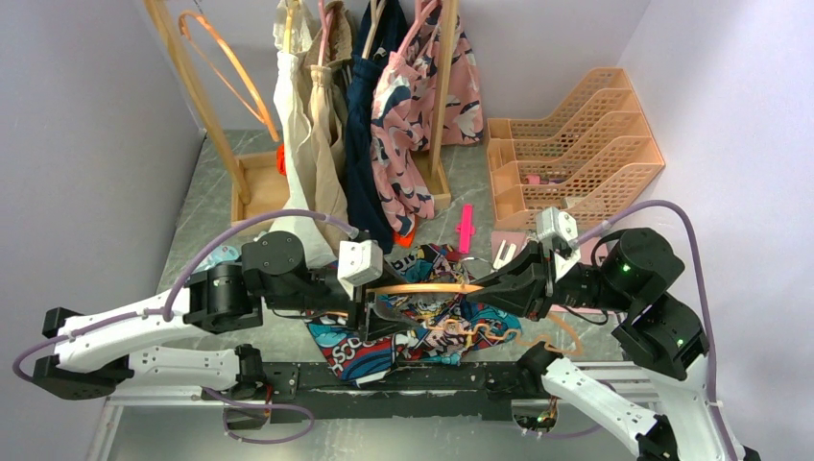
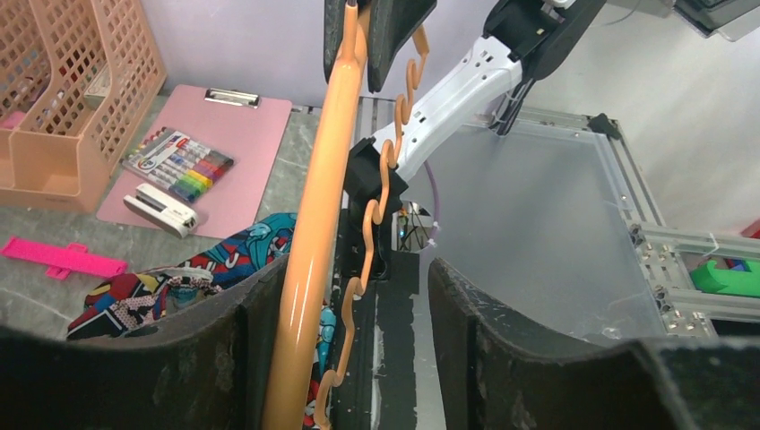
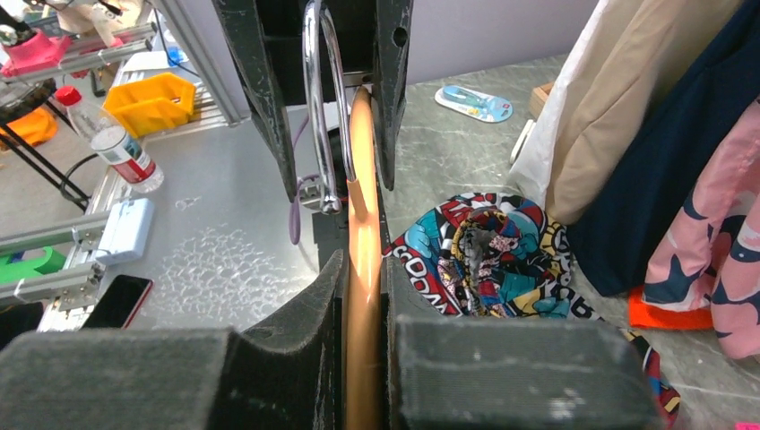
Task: Place the shorts on the hanger
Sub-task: Adjust the hanger.
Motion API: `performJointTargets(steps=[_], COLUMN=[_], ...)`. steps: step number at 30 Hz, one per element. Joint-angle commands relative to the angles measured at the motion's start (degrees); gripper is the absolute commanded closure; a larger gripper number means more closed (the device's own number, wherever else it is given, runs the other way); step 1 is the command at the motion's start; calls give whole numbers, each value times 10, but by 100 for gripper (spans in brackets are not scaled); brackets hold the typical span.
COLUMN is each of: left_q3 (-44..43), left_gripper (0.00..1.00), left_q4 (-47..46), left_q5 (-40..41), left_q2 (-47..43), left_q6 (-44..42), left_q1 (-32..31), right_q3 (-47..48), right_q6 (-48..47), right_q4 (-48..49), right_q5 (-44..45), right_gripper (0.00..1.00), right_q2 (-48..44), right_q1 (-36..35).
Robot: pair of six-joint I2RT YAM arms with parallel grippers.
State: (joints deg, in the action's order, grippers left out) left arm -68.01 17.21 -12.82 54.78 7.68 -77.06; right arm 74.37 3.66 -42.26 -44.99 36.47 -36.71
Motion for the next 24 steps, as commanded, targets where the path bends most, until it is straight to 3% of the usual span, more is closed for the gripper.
performJointTargets(steps=[1,11,17,24], left_q3=[-23,-26,-38,-30], left_gripper=[41,40,27,26], left_q4=[0,-2,-10,5], left_q5=[14,71,135,151], left_q2=[6,-10,-65,-81], left_q6=[-13,-10,-10,-5], left_q1=[-2,-2,-2,-2], right_q3=[3,15,31,26], right_q6=[5,-22,-40,-40], right_q4=[29,-2,-27,-25], right_q5=[5,12,40,52], right_gripper=[100,100,100,100], right_q2=[-4,5,6,7], right_q1=[2,2,2,2])
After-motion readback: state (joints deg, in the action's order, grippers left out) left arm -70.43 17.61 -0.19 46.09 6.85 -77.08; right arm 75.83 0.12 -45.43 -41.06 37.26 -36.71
